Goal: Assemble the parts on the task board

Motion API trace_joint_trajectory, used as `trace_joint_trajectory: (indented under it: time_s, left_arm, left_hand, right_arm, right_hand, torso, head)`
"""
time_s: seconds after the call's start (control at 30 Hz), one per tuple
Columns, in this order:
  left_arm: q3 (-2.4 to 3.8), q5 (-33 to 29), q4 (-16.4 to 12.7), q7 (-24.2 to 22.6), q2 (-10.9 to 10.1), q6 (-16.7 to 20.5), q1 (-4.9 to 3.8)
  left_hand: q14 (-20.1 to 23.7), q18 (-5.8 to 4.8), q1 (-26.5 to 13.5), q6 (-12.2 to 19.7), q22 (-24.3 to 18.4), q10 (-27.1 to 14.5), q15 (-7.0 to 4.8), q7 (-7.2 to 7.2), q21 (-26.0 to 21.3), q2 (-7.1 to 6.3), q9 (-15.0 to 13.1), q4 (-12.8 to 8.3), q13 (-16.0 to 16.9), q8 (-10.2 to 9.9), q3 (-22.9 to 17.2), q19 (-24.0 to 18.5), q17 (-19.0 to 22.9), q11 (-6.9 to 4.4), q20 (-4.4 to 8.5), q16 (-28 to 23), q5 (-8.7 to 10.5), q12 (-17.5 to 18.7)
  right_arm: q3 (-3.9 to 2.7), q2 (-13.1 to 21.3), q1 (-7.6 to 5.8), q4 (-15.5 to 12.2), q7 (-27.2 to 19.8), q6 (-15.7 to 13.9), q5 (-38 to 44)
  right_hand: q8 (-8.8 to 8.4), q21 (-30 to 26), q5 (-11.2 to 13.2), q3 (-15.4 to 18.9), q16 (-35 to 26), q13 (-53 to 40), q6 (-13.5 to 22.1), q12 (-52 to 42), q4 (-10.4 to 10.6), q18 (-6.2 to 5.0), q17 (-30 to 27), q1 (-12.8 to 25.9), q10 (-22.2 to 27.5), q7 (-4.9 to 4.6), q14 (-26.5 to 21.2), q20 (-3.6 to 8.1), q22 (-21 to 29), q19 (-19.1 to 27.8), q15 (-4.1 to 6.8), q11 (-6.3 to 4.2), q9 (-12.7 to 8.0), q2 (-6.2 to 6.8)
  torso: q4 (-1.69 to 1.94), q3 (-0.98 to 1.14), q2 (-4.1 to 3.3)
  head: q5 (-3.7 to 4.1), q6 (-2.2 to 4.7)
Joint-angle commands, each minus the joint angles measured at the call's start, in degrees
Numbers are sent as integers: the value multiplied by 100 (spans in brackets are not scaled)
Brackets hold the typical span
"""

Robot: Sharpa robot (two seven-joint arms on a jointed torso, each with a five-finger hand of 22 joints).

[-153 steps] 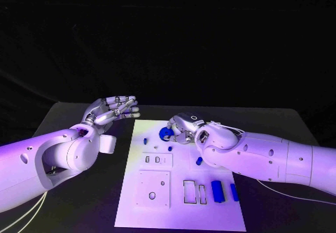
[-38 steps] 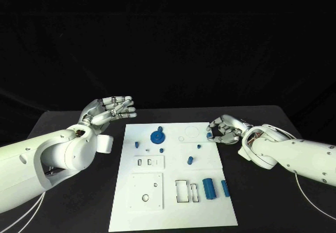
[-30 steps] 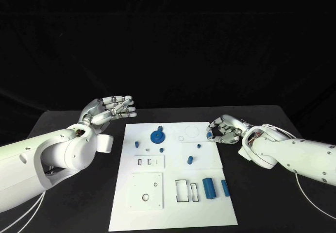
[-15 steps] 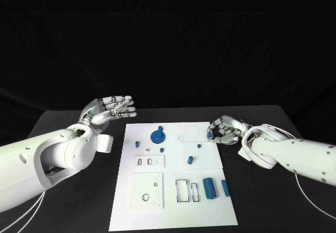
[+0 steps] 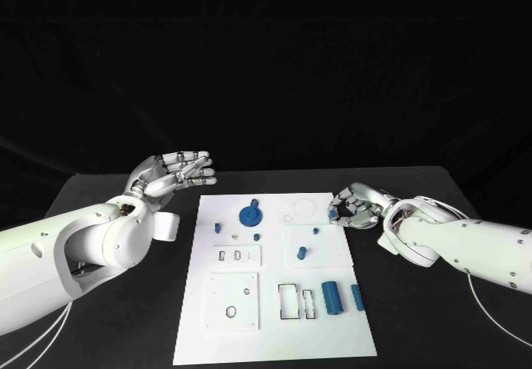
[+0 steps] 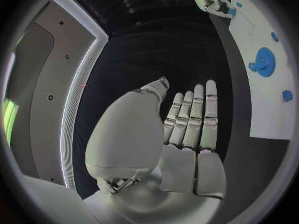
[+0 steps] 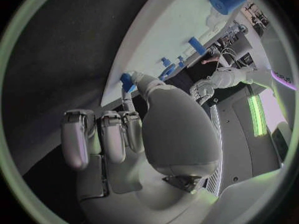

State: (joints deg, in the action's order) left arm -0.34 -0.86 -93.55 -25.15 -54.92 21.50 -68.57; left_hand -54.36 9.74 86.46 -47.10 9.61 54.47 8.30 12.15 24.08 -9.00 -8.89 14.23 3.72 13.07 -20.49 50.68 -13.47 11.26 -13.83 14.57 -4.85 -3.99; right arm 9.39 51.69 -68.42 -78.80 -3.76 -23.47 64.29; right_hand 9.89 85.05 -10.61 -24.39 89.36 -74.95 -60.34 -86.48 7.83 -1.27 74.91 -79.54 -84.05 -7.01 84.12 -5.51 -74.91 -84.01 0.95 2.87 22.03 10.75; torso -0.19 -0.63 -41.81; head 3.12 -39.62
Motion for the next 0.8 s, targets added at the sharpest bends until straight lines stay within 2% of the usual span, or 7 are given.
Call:
trace_joint_trajectory:
  time_s: [0.03,0.13,0.17,0.27,0.6,0.73,0.8]
  left_arm:
    - [4,-7,-12,-33,5,-90,-3]
    - [4,-7,0,-32,7,-82,-3]
    - [4,-7,3,-32,7,-81,-3]
    - [4,-7,12,-32,9,-80,-3]
    - [3,-7,91,-21,50,-93,-3]
    - [1,-7,141,-7,93,-113,-3]
    - [-2,-8,171,-2,122,-123,-3]
  left_hand:
    - [33,61,-37,-3,-5,-14,8,137,29,-2,2,-40,1,-18,6,-30,-6,-22,8,-35,34,23]
    - [32,61,-42,-4,-6,-15,9,139,32,4,2,-44,0,-20,2,-32,-11,-21,8,-43,34,25]
    - [32,61,-42,-4,-6,-15,9,139,32,4,2,-44,0,-20,2,-32,-11,-21,8,-43,34,25]
    - [32,61,-42,-4,-6,-15,9,139,32,4,2,-44,0,-20,2,-32,-11,-21,8,-43,34,25]
    - [32,61,-42,-4,-6,-15,9,139,32,4,2,-44,0,-20,2,-32,-11,-21,8,-43,34,25]
    - [32,61,-46,-4,-7,-16,10,139,34,7,2,-47,0,-22,-1,-34,-14,-20,7,-48,34,25]
    - [32,61,-46,-4,-7,-16,10,139,34,7,2,-47,0,-22,-1,-34,-14,-20,7,-48,34,25]
  right_arm:
    - [3,-8,5,-22,8,-200,11]
    - [2,0,3,-68,83,-494,29]
    - [1,6,0,-91,109,-554,38]
    - [-2,42,-31,-214,215,-677,62]
    - [-14,75,-350,-1019,1077,-602,333]
    - [-16,-147,-415,-1325,1493,-574,592]
    - [-16,-302,-410,-1436,1645,-561,708]
  right_hand:
    - [91,29,-2,-66,-5,-1227,-92,-41,11,-16,1243,29,-377,39,527,63,-1114,-238,59,-70,63,-140]
    - [137,26,-4,-125,-4,-1213,-96,-24,6,-16,1251,52,-366,67,529,84,-1115,-238,81,-96,90,-229]
    - [170,29,-18,-224,-3,-1210,-81,-18,-43,-16,1255,9,-363,82,530,101,-1119,-241,98,-114,111,-300]
    - [193,27,-22,-303,-1,-1209,-62,-15,-67,-15,1265,5,-361,81,532,109,-1120,-241,102,-117,127,-318]
    - [219,23,-9,-396,-2,-1139,29,69,-66,-15,1263,130,-304,58,532,109,-1122,-241,90,-99,153,-269]
    - [235,24,-11,-422,-2,-1133,23,77,-72,-14,1264,138,-299,64,532,108,-1124,-243,89,-103,162,-276]
    - [242,23,-11,-433,-4,-1131,21,80,-75,-15,1260,140,-297,66,531,108,-1123,-242,90,-104,166,-280]
  torso:
    - [-2,1,1]
    - [-3,3,3]
    - [-3,3,3]
    - [-5,4,6]
    - [-25,-3,27]
    - [-26,-2,48]
    - [-20,2,57]
  head:
    - [-16,4]
    - [-20,3]
    - [-18,4]
    - [-38,5]
    - [-58,-1]
    - [-76,-22]
    - [-122,-51]
